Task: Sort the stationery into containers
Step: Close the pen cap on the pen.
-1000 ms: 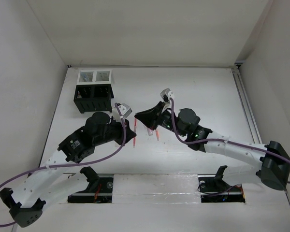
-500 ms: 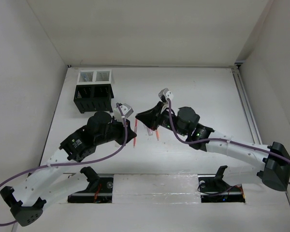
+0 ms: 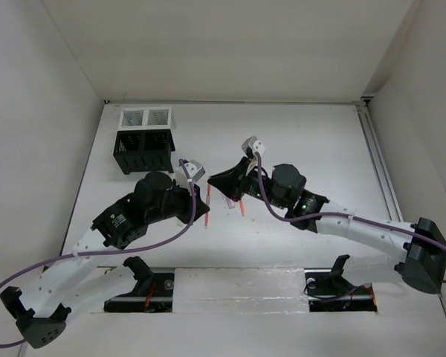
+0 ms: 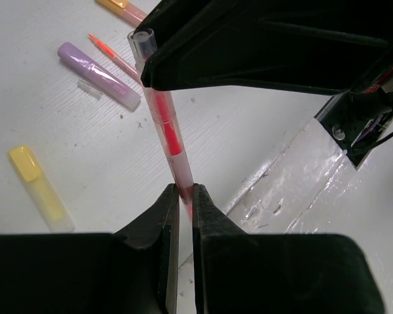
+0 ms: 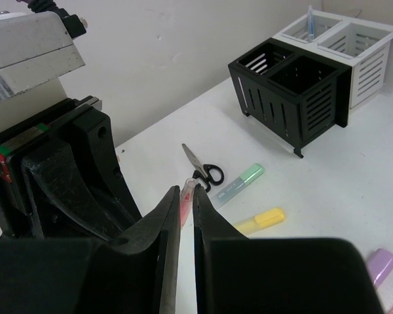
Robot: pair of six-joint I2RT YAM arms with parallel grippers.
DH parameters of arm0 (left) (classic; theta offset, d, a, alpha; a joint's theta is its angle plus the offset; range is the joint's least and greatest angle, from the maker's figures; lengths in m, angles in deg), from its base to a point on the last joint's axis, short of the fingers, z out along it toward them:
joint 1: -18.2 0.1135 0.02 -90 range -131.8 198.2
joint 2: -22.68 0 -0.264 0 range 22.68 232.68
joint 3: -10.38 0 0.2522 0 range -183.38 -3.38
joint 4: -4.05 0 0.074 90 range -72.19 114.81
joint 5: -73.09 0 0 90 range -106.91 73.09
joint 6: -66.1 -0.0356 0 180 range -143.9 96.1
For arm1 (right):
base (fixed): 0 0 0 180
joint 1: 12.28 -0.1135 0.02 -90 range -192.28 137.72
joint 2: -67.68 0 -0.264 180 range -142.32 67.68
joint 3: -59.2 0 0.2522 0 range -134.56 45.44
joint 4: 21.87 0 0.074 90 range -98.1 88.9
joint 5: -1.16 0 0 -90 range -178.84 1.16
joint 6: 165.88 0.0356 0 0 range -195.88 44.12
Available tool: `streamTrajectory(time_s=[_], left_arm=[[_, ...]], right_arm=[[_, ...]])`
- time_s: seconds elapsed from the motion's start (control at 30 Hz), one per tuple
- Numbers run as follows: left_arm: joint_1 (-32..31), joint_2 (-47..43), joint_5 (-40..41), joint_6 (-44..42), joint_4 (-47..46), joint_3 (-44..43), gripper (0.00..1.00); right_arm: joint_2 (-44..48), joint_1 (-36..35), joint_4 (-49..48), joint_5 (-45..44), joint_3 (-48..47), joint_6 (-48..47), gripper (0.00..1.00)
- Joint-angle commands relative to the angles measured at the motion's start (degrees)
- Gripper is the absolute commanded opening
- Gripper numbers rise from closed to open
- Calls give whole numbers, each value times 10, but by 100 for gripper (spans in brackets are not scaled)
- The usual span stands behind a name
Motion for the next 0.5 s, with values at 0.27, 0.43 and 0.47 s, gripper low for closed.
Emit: streamTrajectory(time_s=[0.27, 0.43, 0.47], left_arm=[[3, -23, 6, -12, -142, -44, 0], [3, -29, 11, -12, -142, -44, 0], [3, -29, 11, -12, -142, -44, 0]], right_arm=[[-19, -6, 136, 67, 7, -29, 17], [-9, -6, 136, 67, 7, -29, 21], [-3, -6, 136, 67, 7, -29, 21]])
